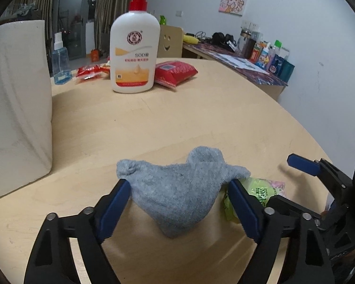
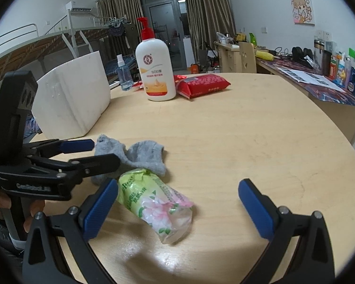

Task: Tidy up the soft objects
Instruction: 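Grasp the grey sock with the left gripper while the right tool approaches the green packet, then lift the grey sock with the left tool while the right gripper grasps the green floral packet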

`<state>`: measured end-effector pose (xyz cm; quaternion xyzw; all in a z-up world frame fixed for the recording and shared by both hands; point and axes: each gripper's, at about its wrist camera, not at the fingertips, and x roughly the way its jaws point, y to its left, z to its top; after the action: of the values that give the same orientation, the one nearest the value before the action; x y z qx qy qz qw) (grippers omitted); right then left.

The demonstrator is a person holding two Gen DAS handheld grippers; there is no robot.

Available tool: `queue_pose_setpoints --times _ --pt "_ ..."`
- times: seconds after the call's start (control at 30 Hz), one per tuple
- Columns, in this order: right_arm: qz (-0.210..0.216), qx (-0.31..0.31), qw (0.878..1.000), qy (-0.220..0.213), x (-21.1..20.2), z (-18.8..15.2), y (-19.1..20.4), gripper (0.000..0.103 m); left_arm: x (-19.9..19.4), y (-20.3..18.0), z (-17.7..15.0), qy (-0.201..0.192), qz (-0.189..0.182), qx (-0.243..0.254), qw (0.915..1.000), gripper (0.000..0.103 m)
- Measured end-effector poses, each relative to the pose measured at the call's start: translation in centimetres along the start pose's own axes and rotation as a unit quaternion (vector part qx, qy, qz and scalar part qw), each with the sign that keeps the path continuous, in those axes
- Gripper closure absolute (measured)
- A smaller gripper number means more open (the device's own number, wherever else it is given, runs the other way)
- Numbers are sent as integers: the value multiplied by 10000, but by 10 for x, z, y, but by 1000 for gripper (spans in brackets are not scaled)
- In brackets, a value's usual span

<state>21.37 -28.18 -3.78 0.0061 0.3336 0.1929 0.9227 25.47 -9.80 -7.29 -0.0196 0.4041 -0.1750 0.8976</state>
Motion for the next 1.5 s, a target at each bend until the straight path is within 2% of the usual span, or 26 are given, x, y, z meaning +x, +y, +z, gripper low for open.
queue_pose_setpoints --times 0.13,0.33,0.47,0.57,0.77,1.43,1.47,1.5 --pt "12 23 10000 -3 0 1 -2 0 4 1 0 102 -11 -26 9999 31" --pt "-12 51 10000 75 5 1 -3 0 7 4 -1 138 -109 -94 9998 63" --pt "-8 21 9999 108 7 1 -1 0 5 3 -2 118 -151 -60 9998 80" --pt "32 -69 9998 171 9 2 4 0 1 2 -2 39 -120 -10 9999 86" --pt "-88 -203 9994 254 12 3 12 0 -6 4 -2 -57 -191 0 9998 90" --pt "-203 -501 9968 584 19 -3 30 0 -35 14 -11 -392 -186 4 9991 90" --pt "-202 -516 9967 599 19 -3 31 2 -36 15 -11 -400 -190 -5 9990 90" --pt "-226 -528 9964 619 20 -3 32 8 -38 15 -11 -413 -196 -16 9990 90"
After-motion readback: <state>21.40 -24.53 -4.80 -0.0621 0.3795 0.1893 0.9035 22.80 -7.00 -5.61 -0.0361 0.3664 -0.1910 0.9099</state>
